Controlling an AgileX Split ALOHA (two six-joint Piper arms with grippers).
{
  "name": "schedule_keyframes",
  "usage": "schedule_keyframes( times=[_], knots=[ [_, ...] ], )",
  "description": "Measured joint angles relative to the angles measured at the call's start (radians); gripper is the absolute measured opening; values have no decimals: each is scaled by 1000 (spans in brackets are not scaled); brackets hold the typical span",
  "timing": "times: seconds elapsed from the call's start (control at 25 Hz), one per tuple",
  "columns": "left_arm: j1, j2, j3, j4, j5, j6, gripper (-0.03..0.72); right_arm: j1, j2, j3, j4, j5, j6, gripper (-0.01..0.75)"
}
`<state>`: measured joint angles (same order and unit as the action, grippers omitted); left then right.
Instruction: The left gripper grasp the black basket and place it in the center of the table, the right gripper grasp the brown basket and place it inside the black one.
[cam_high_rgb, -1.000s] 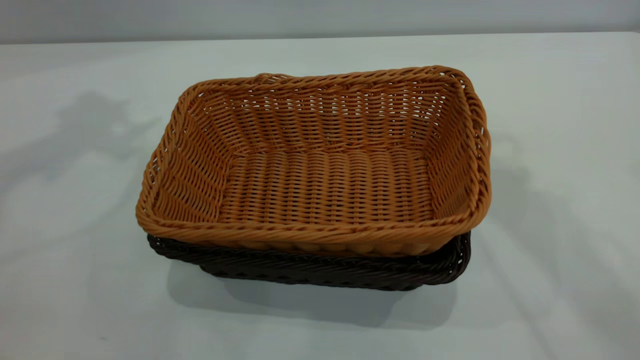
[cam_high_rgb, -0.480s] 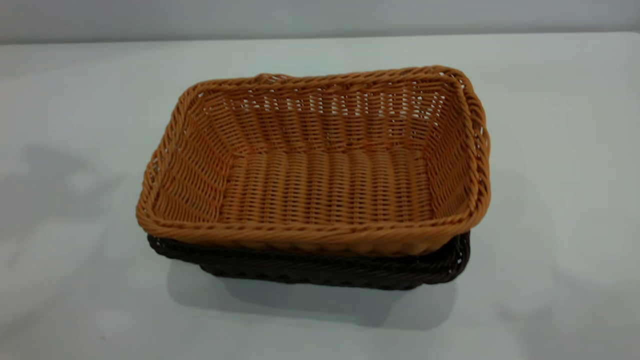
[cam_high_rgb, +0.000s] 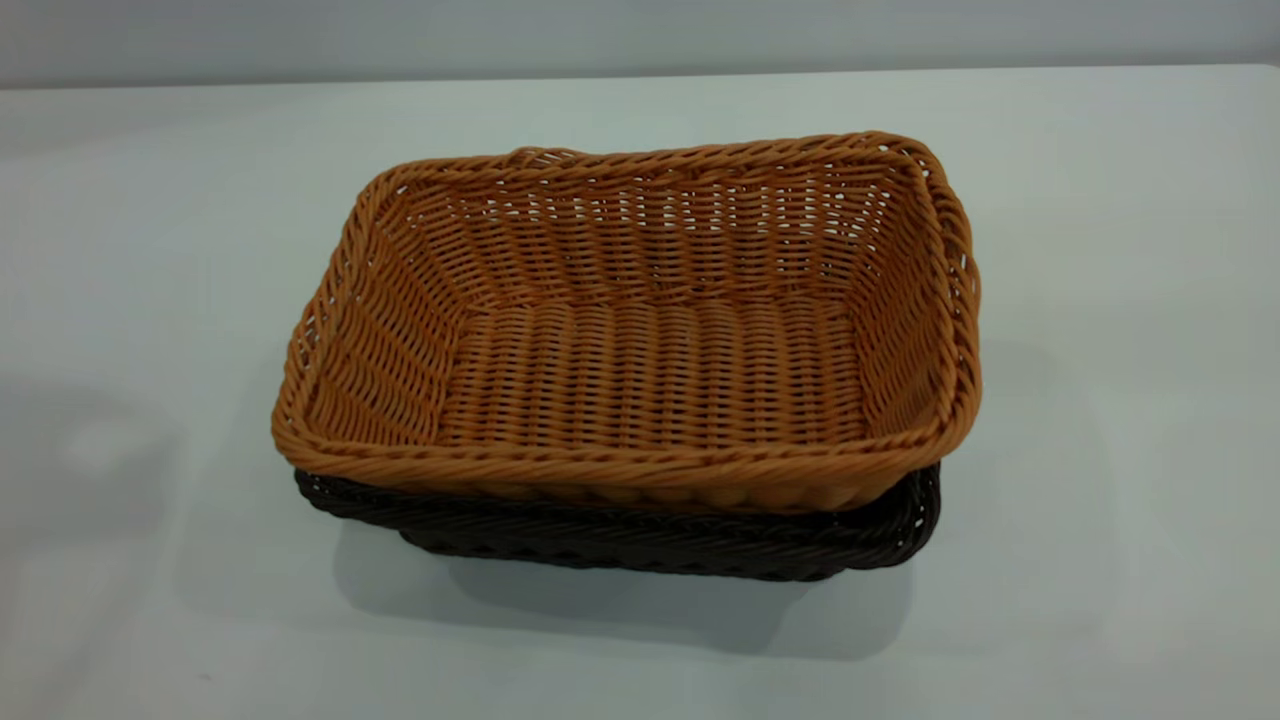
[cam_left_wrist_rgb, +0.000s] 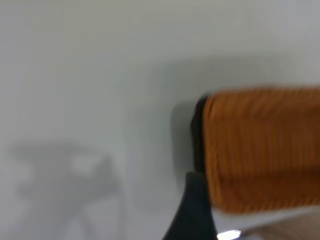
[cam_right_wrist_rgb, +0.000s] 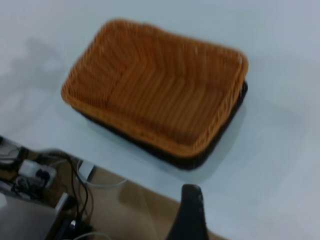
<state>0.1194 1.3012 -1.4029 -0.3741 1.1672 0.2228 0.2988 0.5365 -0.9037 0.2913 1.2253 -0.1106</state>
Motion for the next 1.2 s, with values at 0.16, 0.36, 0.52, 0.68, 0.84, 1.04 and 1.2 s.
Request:
schedule_keyframes(
  times=[0.16,0.36,0.52,0.68,0.84,1.04,1.2],
  knots=[
    [0,-140,192,13,0,-17,559,0,-124,109,-11,-5,0,563],
    [0,-324,406,16,0,-18,559,0,-251,221,-49,-12,0,563],
    [0,-473,538,16,-1,-7,559,0,-325,325,-83,-23,0,563],
    [0,-614,636,17,-10,38,559,0,-400,396,-116,-58,-4,563],
    [0,-752,716,17,-50,82,559,0,-481,416,-122,-66,-4,563],
    [0,-903,798,32,-57,103,559,0,-543,426,-119,-70,-5,563],
    [0,-1013,843,70,-57,102,559,0,-552,432,-114,-73,-11,563]
  ],
)
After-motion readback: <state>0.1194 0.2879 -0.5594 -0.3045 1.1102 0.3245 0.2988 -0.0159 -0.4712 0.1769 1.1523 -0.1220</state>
